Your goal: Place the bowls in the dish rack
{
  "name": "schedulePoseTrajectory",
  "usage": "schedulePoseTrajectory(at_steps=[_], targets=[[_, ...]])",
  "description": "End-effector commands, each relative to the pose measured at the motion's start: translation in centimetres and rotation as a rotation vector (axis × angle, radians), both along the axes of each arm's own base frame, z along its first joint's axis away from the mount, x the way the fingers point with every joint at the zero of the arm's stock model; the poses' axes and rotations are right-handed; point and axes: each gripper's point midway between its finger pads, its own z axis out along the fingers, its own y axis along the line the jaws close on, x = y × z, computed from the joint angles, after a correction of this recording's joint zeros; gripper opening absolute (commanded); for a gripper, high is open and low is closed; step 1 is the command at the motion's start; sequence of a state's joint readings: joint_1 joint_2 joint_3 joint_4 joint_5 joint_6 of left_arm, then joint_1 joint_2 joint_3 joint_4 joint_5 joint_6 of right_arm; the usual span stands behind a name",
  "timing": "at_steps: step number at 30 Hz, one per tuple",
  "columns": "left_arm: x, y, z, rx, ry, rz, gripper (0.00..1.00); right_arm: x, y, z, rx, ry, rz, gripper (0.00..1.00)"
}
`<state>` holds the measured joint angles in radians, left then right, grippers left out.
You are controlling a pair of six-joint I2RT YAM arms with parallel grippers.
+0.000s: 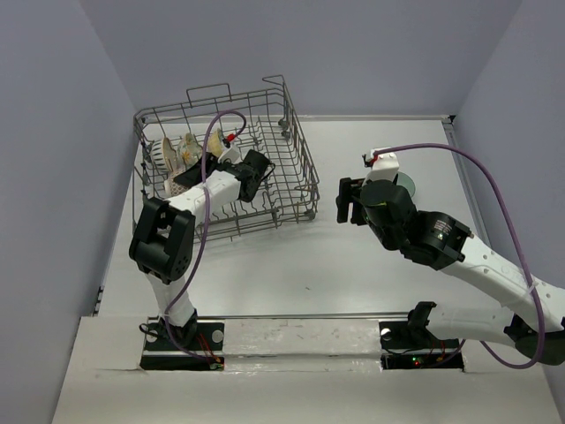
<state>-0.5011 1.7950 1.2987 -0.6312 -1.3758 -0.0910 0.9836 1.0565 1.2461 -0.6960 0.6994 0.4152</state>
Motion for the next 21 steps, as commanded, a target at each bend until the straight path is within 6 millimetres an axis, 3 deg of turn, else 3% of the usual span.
schedulePoseTrajectory(at_steps=[1, 21], targets=[[0.3, -0.5, 0.1, -0.010, -0.018, -0.009, 0.65, -0.1, -0.6, 1.1, 0.026, -0.031, -0.022, 0.74], [0.4, -1.1, -1.2, -0.030, 0.028, -0.028, 0.70, -0.2, -0.9, 1.2, 0.027, -0.031, -0.031, 0.75]])
